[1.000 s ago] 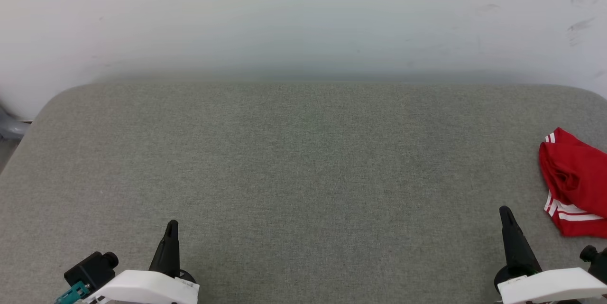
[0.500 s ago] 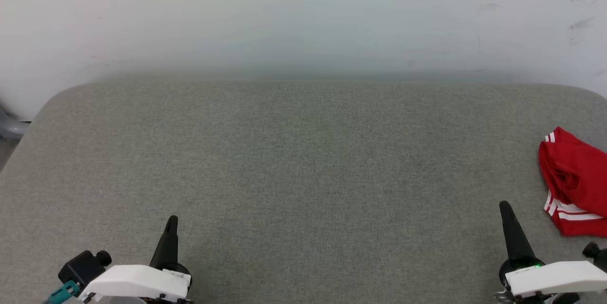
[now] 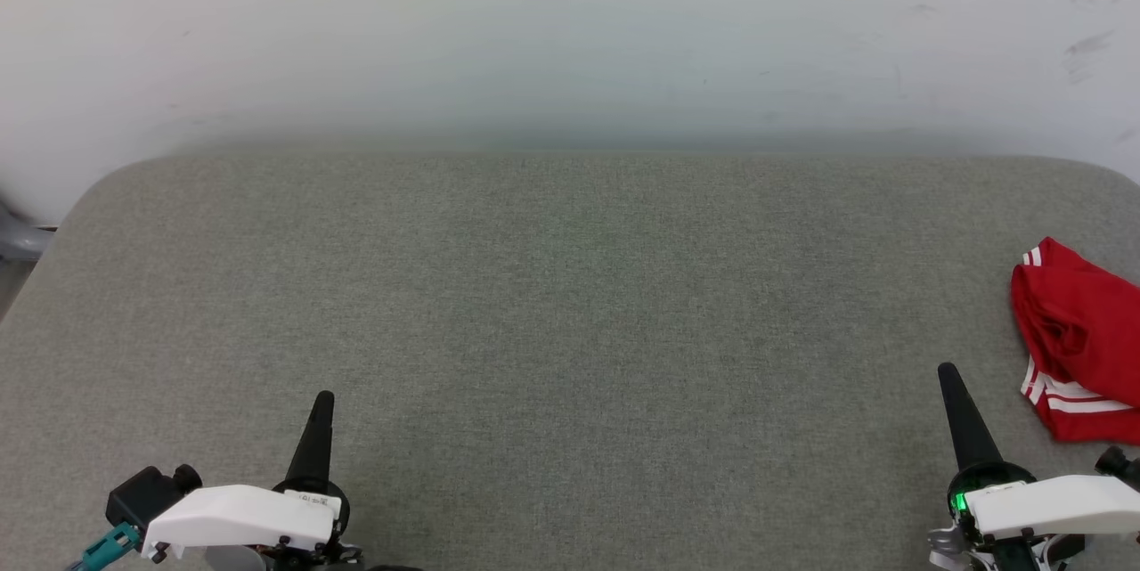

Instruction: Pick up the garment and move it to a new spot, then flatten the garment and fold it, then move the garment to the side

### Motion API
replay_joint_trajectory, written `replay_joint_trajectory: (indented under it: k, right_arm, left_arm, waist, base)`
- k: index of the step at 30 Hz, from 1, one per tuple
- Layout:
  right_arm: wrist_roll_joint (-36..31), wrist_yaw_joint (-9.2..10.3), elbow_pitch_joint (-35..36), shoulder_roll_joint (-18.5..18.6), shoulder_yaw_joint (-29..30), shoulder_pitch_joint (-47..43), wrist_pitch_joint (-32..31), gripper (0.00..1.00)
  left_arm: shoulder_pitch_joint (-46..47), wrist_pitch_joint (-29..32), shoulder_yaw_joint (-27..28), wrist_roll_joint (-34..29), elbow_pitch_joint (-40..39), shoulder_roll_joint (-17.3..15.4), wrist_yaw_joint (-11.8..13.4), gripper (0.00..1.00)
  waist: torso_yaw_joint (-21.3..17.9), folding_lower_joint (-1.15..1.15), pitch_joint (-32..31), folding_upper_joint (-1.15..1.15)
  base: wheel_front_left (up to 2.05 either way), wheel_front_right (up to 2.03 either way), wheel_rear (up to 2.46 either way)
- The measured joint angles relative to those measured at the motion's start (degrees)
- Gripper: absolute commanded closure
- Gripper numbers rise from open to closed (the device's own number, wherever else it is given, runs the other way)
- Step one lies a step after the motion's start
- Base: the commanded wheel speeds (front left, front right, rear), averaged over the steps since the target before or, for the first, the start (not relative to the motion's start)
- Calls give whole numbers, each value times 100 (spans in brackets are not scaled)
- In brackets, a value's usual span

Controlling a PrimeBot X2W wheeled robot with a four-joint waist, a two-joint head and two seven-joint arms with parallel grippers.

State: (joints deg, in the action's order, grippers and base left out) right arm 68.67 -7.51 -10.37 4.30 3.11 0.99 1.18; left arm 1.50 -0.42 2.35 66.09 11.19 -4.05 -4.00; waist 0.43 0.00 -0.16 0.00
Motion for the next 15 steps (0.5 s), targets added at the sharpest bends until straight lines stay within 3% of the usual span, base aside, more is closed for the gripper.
replay_joint_trajectory:
  k: [15]
  right_arm:
    - [753, 1, -108, 1, 37, 136, -177, 100]
  left_arm:
    - [116, 188, 112, 795, 91, 27, -104, 100]
  waist:
    - [-11, 0, 9, 0]
  base:
    - [0, 0, 0]
